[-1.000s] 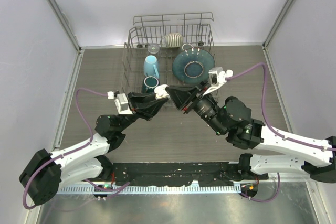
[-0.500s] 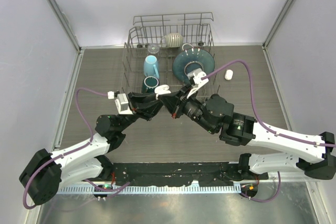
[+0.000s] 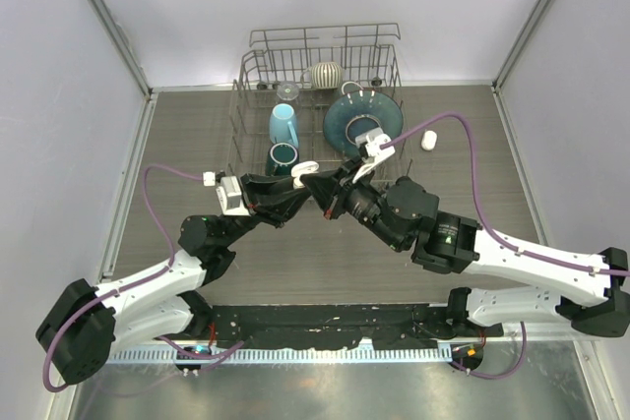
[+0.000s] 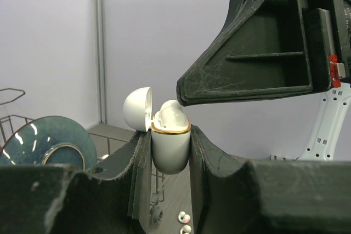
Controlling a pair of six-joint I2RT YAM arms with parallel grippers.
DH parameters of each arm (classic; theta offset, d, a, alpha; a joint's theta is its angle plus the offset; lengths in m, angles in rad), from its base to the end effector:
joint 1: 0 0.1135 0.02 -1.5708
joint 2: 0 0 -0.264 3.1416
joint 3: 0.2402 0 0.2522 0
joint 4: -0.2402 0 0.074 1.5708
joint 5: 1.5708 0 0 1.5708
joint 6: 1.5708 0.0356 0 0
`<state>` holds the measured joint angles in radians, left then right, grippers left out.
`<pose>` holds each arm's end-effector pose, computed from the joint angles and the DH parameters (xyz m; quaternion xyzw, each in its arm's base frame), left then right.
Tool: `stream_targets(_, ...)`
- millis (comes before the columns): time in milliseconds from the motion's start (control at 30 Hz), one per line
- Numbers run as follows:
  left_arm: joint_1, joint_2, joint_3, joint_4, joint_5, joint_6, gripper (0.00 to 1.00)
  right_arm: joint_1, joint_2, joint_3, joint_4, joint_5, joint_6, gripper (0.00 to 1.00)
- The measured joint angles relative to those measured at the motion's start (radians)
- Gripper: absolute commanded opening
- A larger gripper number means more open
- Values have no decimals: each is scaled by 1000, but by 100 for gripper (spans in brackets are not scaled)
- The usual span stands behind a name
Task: Insert the wireless bluetooth earbuds into the charging case
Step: Place the earbud in the charging case, then close the charging case.
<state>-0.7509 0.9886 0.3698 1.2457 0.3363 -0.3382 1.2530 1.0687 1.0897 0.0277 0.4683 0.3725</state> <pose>0.1355 -0.1425 0.3039 0.2377 0.4082 -0.5200 0.7117 0.0910 0.2251 0.4152 -0.1339 0.6785 0.4015 0.6004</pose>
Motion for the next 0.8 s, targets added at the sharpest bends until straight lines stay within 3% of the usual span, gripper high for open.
stream_targets(133, -1, 0, 0, -1, 1, 0, 0, 0, -22, -20, 22, -11, 0, 6)
stream_targets(433, -2, 0, 0, -5, 24, 0, 0, -1, -84, 14, 0, 69, 13, 30)
stream_targets(600, -2, 0, 47, -97, 143, 6, 0, -42, -39, 79, -97, 144, 56, 36)
stream_targets(800, -5, 0, 103, -163, 254, 10, 0, -190, 14, 100, -221, 45, 161, 38)
